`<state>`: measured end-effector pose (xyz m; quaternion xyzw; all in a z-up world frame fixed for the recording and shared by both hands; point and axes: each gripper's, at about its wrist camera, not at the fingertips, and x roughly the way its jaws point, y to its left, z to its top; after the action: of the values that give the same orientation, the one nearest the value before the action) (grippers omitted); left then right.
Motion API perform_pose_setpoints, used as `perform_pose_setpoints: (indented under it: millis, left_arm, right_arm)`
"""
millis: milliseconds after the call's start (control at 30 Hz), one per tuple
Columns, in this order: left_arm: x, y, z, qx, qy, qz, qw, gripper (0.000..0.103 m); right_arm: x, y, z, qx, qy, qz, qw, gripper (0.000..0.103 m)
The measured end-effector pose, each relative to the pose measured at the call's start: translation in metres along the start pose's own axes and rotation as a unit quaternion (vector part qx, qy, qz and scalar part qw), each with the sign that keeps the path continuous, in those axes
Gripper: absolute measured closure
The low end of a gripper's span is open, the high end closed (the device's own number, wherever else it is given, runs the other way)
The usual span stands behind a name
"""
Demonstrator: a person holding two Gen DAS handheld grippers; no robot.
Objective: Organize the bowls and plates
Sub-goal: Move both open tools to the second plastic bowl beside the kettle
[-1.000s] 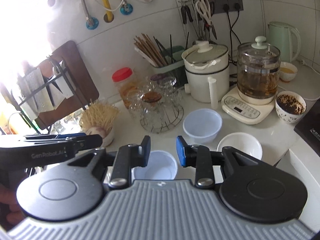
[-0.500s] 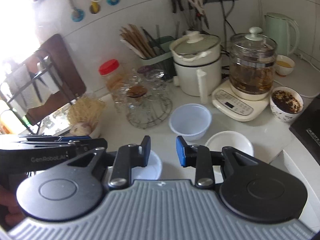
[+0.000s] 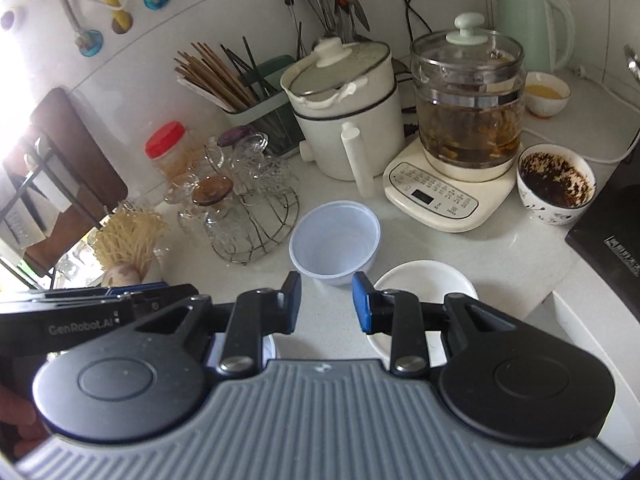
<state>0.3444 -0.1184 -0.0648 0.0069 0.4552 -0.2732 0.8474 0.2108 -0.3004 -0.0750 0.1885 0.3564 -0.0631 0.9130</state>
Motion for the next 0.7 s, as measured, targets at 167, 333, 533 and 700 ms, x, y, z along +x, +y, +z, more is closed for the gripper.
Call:
perform_pose_setpoints:
  millis: [167,333,533,700]
  left_arm:
    - [0.022,0.007,0.005,-0.015,0.007,0.010,0.9998,0.061]
    - [0.042,0.014,0.013,-0.036,0.007,0.014,0.9992,0.059]
    - [0.074,0.021,0.024,-0.052,0.025,0.031,0.9979,0.058]
    - [0.100,0.033,0.031,-0.081,0.043,0.044,0.9948,0.058]
  right_arm:
    - [0.020,-0.005,0.009,0.003,0.011,0.010,1.000,0.071]
    - [0.042,-0.011,0.019,0.004,0.019,0.020,1.000,0.071]
    - [0.073,-0.021,0.030,0.004,0.042,0.018,0.999,0.071]
    - [0.096,-0.031,0.036,0.012,0.056,0.005,0.998,0.071]
